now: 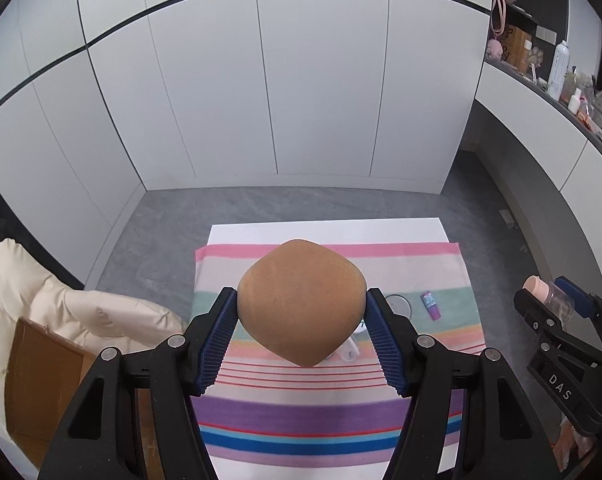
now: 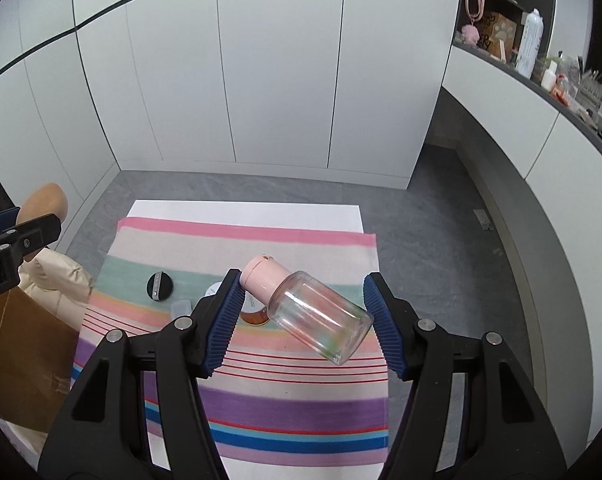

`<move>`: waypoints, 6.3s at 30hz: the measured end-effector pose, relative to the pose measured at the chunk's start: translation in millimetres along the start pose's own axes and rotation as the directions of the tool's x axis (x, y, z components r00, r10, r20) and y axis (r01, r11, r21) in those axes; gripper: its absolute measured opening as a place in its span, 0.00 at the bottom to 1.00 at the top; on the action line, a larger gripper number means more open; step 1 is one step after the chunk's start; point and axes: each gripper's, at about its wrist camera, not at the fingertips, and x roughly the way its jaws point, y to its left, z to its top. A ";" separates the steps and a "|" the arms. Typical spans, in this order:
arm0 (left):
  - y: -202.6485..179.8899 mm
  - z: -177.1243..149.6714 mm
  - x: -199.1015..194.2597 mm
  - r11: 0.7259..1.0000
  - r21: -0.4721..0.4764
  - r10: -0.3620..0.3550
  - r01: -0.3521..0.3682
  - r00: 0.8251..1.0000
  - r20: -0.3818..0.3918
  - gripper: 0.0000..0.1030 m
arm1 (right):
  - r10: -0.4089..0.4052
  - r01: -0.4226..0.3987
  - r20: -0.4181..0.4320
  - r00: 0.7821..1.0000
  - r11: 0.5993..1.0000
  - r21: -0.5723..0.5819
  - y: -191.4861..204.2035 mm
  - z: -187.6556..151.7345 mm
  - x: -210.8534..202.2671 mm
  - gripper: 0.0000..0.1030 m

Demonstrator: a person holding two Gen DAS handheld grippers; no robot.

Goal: Organize objects

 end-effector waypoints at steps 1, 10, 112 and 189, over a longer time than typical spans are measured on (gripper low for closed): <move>0.1 -1.1 -1.4 1.000 0.001 -0.003 0.003 1.000 0.000 0.64 | 0.000 0.000 0.002 1.000 1.000 -0.002 0.4 -0.3 -2.4 0.62; -0.8 -10.3 -11.3 1.000 0.000 0.003 -0.003 1.000 -0.004 0.64 | -0.002 0.002 -0.008 1.000 1.000 -0.011 0.1 -10.1 -7.8 0.62; 333.3 -305.6 -169.9 0.812 -0.472 0.276 -0.344 0.938 -0.210 0.64 | 0.441 -0.515 -0.282 0.852 0.606 -0.606 384.8 -215.7 -157.3 0.62; 299.0 -310.9 -185.8 0.866 -0.389 0.259 -0.314 0.947 -0.190 0.89 | 0.424 -0.504 -0.272 0.864 0.724 -0.470 357.3 -200.6 -128.8 0.86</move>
